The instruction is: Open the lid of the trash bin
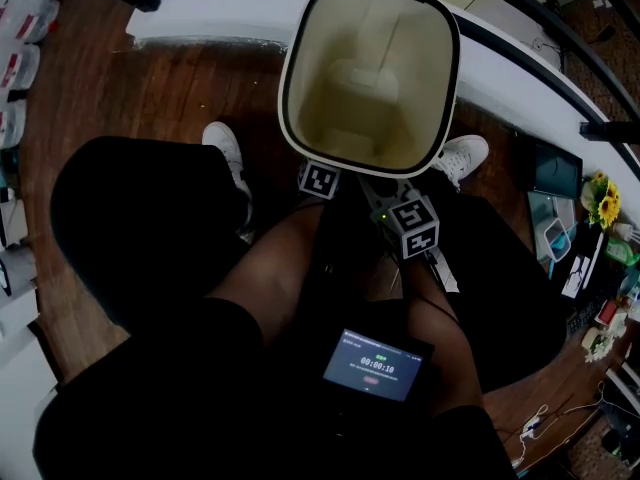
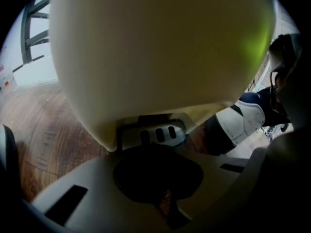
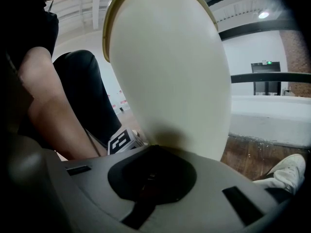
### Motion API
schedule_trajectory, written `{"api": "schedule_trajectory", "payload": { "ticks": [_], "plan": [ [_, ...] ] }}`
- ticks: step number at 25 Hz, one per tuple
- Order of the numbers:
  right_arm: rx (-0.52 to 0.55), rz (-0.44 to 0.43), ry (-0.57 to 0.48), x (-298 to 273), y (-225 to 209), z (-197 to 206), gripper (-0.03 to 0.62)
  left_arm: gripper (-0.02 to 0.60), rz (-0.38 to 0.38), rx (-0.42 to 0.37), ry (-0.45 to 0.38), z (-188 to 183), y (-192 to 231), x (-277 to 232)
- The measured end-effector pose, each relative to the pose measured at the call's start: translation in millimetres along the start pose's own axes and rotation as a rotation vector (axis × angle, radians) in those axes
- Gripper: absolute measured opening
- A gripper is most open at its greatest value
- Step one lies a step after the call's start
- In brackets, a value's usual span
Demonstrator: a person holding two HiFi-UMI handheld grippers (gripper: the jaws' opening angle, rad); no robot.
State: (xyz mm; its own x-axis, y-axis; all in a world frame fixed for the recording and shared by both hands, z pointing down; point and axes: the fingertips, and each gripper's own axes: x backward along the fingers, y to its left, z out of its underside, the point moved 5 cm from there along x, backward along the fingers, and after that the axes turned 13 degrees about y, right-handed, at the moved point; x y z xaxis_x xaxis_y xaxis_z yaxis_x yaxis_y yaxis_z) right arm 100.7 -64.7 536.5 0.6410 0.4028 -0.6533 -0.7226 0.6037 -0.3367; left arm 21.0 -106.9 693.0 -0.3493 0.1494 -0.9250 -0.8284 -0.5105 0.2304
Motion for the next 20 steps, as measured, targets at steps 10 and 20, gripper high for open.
{"api": "schedule_trajectory", "payload": {
  "ticks": [10,20],
  "plan": [
    [-0.006,0.0,0.0,0.4,-1.0,1.7,0.018,0.028,-0.008,-0.008,0.0,-0.5,-0.7,-0.3],
    [-0.006,0.003,0.013,-0.1,-1.4,5.3,0.018,0.028,-0.004,0.002,-0.005,1.0,-1.2,-0.6]
  ]
}}
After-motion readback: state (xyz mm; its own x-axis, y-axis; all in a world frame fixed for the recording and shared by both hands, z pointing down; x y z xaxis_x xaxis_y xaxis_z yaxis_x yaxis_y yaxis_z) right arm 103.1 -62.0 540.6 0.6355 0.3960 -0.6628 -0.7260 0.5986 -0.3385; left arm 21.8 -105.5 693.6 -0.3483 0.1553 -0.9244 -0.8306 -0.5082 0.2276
